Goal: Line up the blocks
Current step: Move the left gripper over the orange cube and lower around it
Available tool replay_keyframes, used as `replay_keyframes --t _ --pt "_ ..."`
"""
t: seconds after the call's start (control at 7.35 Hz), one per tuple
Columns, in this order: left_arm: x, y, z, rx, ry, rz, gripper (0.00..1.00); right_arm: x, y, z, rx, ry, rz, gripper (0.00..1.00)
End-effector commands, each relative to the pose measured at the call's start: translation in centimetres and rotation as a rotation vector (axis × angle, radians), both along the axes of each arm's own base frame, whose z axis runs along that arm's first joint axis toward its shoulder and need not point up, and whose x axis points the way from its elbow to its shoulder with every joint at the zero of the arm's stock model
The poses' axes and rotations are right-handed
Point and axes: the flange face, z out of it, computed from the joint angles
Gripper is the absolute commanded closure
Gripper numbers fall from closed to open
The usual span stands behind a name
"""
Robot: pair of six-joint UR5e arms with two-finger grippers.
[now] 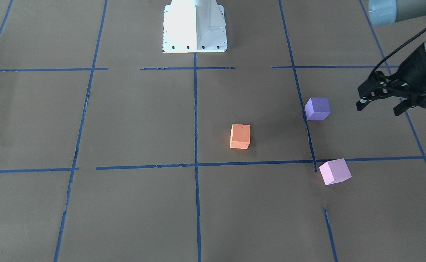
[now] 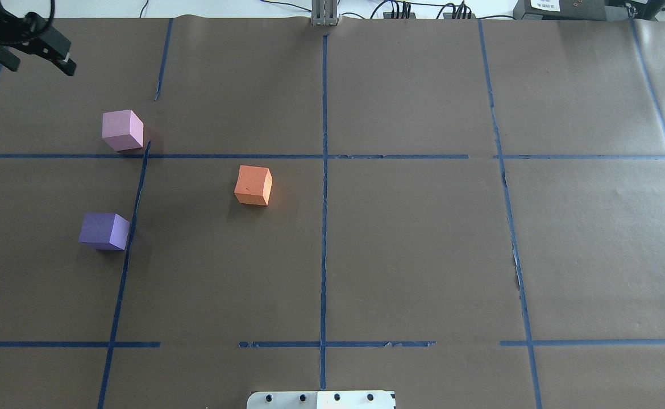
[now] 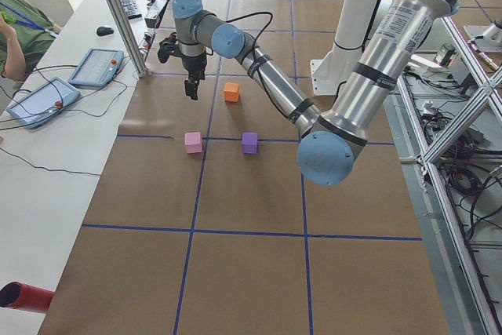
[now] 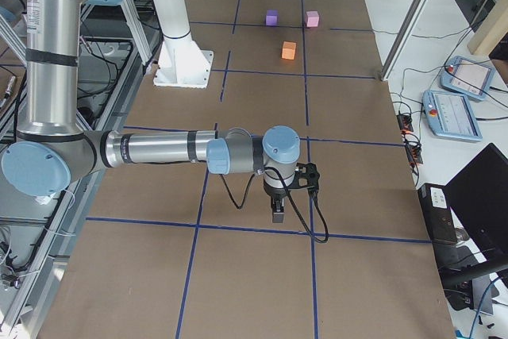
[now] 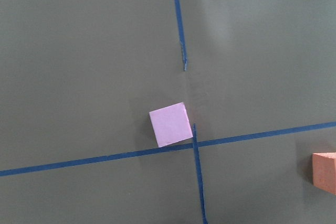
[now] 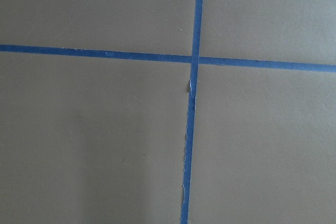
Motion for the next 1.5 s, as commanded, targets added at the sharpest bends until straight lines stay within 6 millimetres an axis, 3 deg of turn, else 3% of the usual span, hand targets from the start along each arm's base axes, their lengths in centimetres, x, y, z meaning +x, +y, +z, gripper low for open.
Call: replay_keyframes --t 0.0,0.27,0.41,0.68,0.82,0.95,1.36 --pt "9.4 2.7 -4.7 -0.004 -0.005 0.019 0.00 0.0 0.0 0.0 0.000 0.000 0.000 0.00" --pt "19.2 6.7 -7.0 0.018 -0.087 -0.011 0.00 0.0 0.0 0.0 0.000 0.000 0.000 0.00" --pt "21.0 6.8 -6.9 -0.010 -0.069 -0.056 0.00 0.0 0.0 0.0 0.000 0.000 0.000 0.00" --pt "23.4 5.5 -3.2 0.007 -0.037 -0.065 0.00 0.0 0.0 0.0 0.000 0.000 0.000 0.00" --pt "26.8 6.6 -2.3 -0.006 -0.053 -0.018 0.00 0.0 0.0 0.0 0.000 0.000 0.000 0.00" --pt "28.3 6.3 -2.1 -0.014 -0.056 -0.010 0.00 0.0 0.0 0.0 0.000 0.000 0.000 0.00" --pt "30.1 5.0 -2.2 -0.044 -0.031 -0.048 0.00 0.0 0.0 0.0 0.000 0.000 0.000 0.00"
